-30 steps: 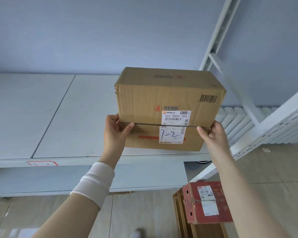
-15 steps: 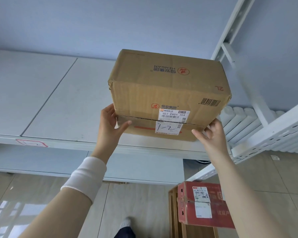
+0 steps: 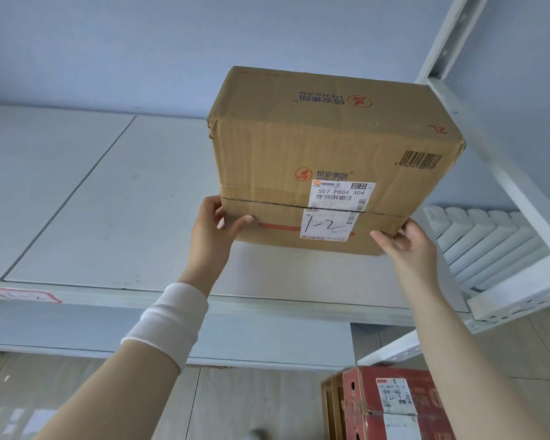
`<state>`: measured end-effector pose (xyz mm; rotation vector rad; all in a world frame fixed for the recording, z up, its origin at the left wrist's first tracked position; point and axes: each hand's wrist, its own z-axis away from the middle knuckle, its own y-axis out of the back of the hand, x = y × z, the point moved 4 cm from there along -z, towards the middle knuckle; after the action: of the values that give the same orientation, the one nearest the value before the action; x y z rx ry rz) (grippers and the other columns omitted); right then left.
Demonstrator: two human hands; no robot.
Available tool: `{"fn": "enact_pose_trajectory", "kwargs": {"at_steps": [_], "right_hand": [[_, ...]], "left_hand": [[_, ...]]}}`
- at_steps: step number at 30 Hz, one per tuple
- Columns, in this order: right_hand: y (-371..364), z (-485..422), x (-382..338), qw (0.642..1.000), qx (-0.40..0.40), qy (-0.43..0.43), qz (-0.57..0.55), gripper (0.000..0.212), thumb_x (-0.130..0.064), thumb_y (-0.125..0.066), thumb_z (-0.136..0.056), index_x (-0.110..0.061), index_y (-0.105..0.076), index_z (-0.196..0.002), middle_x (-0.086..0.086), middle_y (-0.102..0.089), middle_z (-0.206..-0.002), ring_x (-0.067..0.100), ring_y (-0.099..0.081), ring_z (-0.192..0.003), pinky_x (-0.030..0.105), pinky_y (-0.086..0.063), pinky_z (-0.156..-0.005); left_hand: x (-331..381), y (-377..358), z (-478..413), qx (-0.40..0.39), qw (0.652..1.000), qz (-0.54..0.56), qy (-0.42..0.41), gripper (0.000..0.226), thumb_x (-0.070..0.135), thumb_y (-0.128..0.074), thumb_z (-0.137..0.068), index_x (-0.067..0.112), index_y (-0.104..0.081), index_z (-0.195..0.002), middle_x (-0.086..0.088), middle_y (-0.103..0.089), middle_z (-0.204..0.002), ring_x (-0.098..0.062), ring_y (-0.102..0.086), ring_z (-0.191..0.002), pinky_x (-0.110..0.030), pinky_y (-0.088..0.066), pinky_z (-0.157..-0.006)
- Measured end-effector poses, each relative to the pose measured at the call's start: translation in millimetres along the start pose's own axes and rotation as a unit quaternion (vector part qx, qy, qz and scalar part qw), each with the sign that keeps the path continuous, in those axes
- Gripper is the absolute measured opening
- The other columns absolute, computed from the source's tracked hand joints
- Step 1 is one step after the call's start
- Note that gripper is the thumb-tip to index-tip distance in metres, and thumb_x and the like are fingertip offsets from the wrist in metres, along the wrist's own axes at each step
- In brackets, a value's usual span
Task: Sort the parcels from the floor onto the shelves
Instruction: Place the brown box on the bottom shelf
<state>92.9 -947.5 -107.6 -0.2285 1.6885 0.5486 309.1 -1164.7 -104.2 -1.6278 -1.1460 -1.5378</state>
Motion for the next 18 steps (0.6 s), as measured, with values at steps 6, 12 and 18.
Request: {"fn": "enact_pose_trajectory", "kwargs": {"at_steps": [6, 12, 18], "right_hand": [[-12.3, -52.5, 5.1, 1.000, -0.012, 0.015, -0.001, 0.031, -0.012, -0.069, -0.082, -0.015, -0.061, -0.112, -0.001, -0.068, -0.110, 0.012, -0.063, -0.105, 0.025, -0.047, -0.094], [-22.7, -95.7, 7.5, 0.999, -0.016, 0.027, -0.024, 0.029, -0.010, -0.068, -0.082, -0.021, -0.061, -0.108, -0.003, -0.068, -0.110, 0.011, -0.064, -0.101, 0.023, -0.046, -0.090], [-25.1, -110.0, 16.3, 0.999, -0.015, 0.032, -0.035, 0.030, -0.014, -0.070, -0.082, -0.025, -0.061, -0.108, -0.006, -0.069, -0.109, 0.012, -0.063, -0.107, 0.030, -0.046, -0.095]], "left_hand": [[-3.2, -21.0, -48.6, -0.005, 1.000, -0.005, -0.003, 0.029, 0.015, -0.069, -0.082, 0.017, -0.049, -0.102, 0.018, -0.058, -0.098, -0.002, -0.055, -0.102, -0.002, -0.044, -0.069], [-7.6, -39.6, -88.6, -0.003, 1.000, -0.013, -0.005, 0.029, 0.014, -0.069, -0.082, 0.017, -0.049, -0.103, 0.018, -0.058, -0.098, -0.002, -0.056, -0.100, -0.007, -0.044, -0.068], [-14.0, -44.7, -102.1, 0.000, 1.000, -0.018, -0.004, 0.029, 0.014, -0.068, -0.083, 0.018, -0.049, -0.104, 0.019, -0.057, -0.099, -0.007, -0.056, -0.103, -0.012, -0.043, -0.073]]}}
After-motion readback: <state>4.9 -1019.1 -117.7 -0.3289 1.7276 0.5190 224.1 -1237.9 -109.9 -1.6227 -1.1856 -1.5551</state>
